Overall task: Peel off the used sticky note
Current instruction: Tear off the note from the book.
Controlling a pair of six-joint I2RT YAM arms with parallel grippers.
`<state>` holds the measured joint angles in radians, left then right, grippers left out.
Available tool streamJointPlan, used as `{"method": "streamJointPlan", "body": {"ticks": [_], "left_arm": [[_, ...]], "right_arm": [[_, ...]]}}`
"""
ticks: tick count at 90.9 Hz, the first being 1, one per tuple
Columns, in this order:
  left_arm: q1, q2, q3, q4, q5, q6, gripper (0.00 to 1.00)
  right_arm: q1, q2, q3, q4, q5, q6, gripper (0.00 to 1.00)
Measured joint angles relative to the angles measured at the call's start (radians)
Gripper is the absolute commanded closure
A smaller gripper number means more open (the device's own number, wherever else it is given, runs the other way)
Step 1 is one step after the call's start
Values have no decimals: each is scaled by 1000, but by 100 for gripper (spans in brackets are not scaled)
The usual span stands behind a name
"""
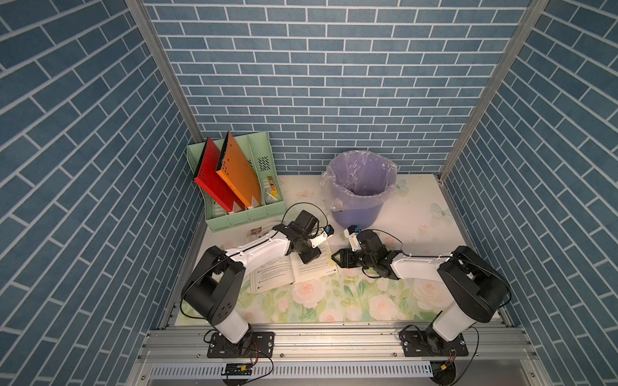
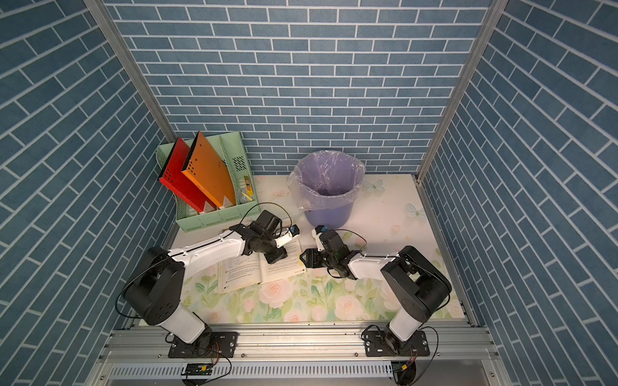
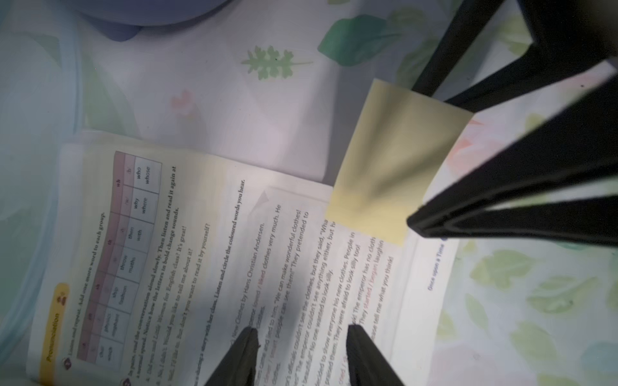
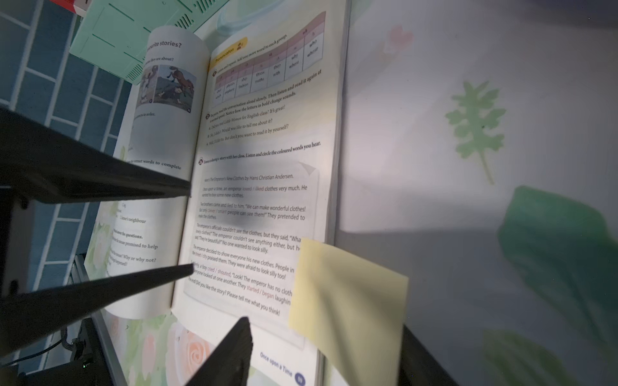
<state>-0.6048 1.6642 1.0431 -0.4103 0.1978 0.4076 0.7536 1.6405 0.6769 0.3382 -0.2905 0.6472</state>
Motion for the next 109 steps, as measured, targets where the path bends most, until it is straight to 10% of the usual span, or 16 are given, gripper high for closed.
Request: {"method": "streamJointPlan", "body": {"ticks": [49,109], "left_arm": [[0,216,112,112,-27,-57,52],[0,221,95,150,-51,-48,54]], "right_arm": [[-63,139,-13,152,-168,-2,81],[-65,163,5,179,-174,-89,80]]}}
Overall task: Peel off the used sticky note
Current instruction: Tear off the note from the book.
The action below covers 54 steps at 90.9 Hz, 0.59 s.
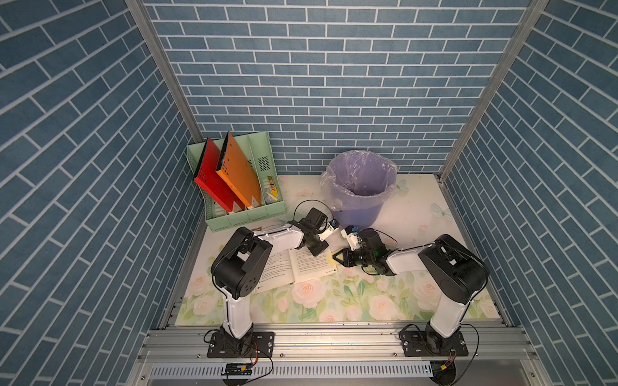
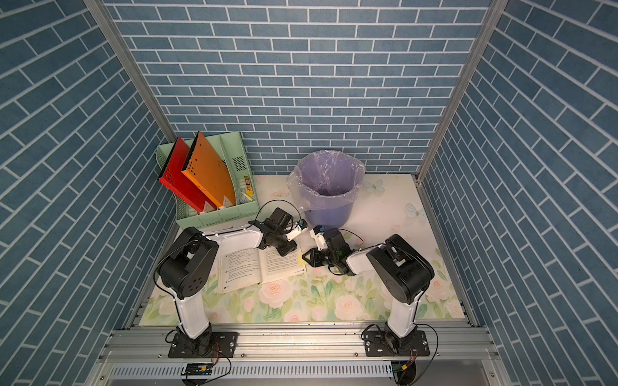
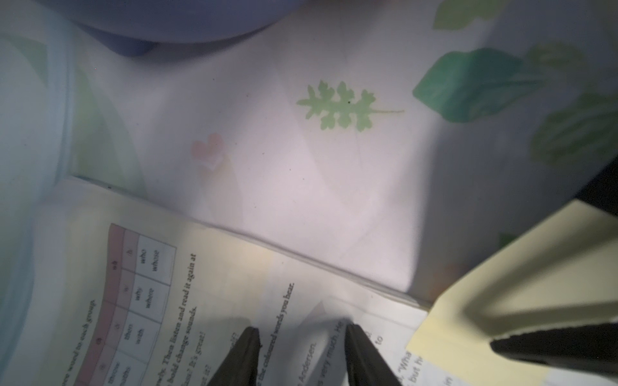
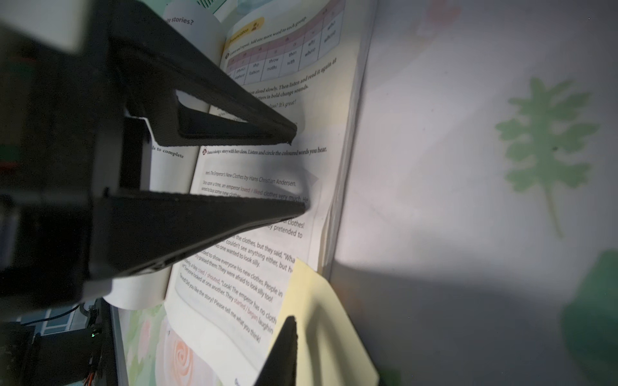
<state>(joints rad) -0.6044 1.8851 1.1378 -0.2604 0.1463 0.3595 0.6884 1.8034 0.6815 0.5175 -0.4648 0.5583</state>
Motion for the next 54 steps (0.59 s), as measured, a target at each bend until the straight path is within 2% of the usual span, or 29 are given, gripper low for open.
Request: {"method": "streamJointPlan", "body": {"ticks": [16,39,54], "left_arm": [[0,-2,-9,13,0,7,54],[-1,-5,-18,29,6,11,54],[-3,-5,-20,35,4,11,54]], "right_arm": [[-5,-3,-18,39,9,-9,100],[-5,-10,-95,196,17,-5,100],[12,-95,-219,299,68,-39,100]]}}
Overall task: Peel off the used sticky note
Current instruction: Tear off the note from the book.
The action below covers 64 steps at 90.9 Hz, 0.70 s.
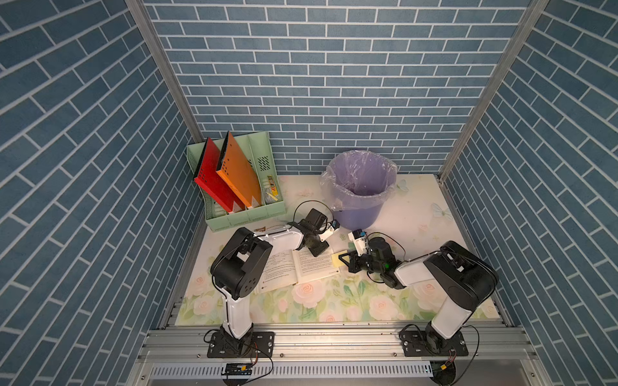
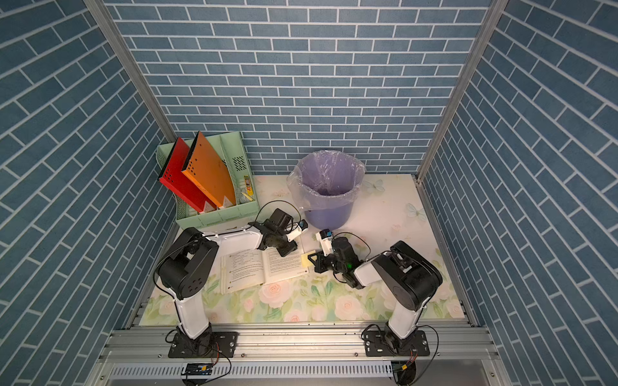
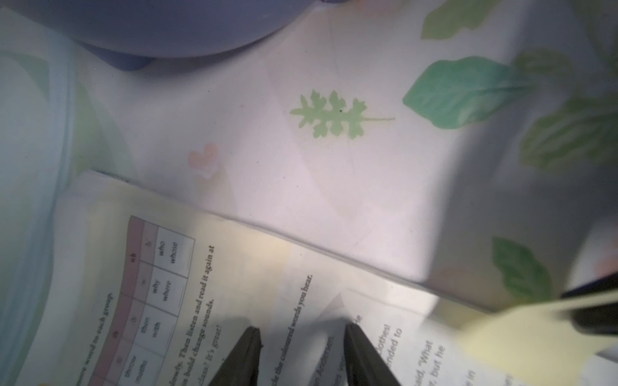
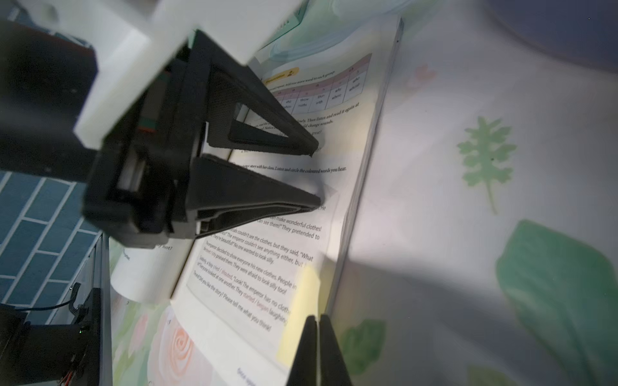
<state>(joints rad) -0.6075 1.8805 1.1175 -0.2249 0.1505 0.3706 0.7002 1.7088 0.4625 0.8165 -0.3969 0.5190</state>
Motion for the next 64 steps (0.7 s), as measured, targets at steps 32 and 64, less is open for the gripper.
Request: {"method": "streamJointPlan", "body": {"ticks": [32,64], "left_arm": [[0,1,0,-1,0,3,54],[11,-51,-23,-48,11,4,52]], "right_arm": [[53,-102,-30,-11,61,-134,100],[103,-509,-32,-208,105,-169,100]]}}
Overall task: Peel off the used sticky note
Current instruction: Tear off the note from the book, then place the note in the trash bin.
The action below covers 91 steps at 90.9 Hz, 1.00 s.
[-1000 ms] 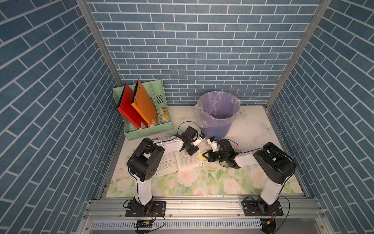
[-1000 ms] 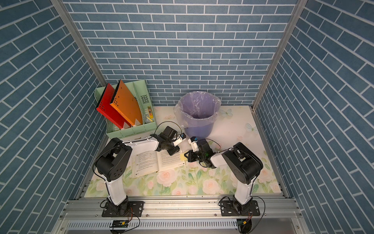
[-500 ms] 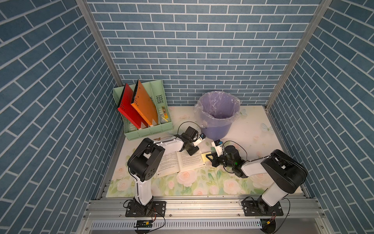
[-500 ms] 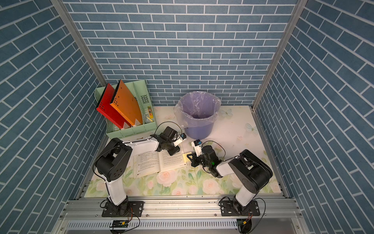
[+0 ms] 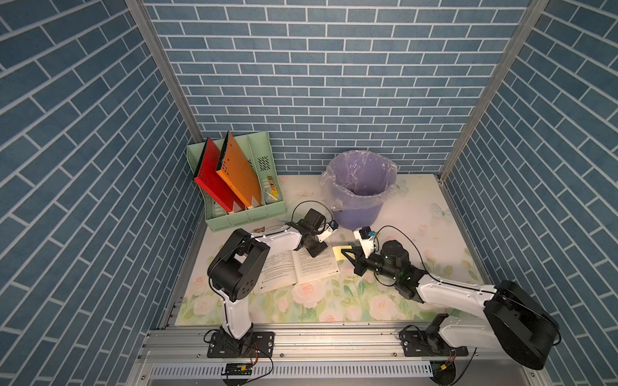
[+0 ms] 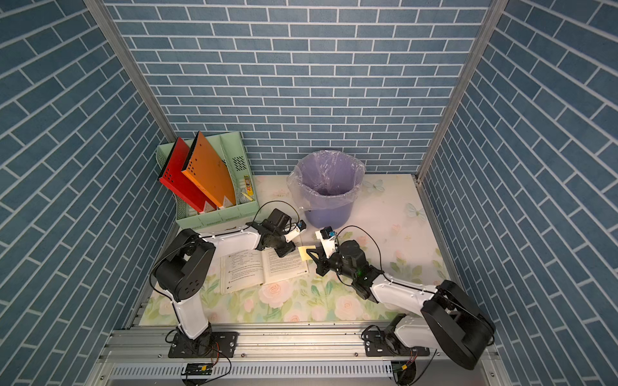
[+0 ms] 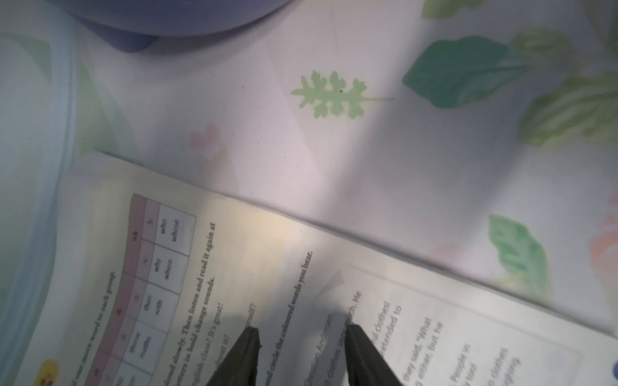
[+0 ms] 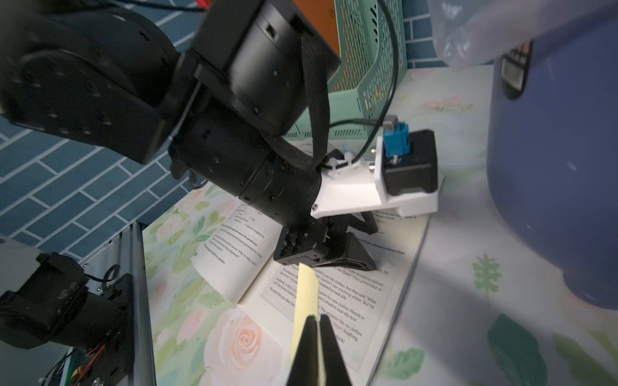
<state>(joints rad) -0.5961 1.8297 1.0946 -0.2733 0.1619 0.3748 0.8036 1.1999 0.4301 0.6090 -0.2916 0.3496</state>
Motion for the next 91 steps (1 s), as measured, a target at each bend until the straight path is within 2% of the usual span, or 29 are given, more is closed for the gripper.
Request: {"method": "streamJointPlan", "body": {"ticks": [9,17,30,42,54,71,86,89,91], "left_arm": [[17,-71,-16,-39,28,0,51],[46,-143,-17,-67,67,0,50],[118,-209,-10,-106,131,0,49],[177,-232,-13,-133,155,0,49],[209,-282,-39,-143,161,0,49],[230,-370,-106,-163,163,7,49],[255,-406,-129,-198,170,23,49],[266,-412,-129,-203,176,26,49],[274,-417,-129,-207,178,28,49]], "right_arm": [[18,-117,104,-162,23,-15,100],[24,-185,262,-320,63,-22,100],[24,-172,590,-563,188,-60,100],[6,-30,935,-778,330,-106,100],[-45,164,1207,-940,433,-144,100],[-118,433,1464,-1167,530,-168,100],[-141,613,1603,-1330,638,-190,100],[-142,639,1623,-1357,655,-194,95],[-144,657,1638,-1375,668,-197,86]]}}
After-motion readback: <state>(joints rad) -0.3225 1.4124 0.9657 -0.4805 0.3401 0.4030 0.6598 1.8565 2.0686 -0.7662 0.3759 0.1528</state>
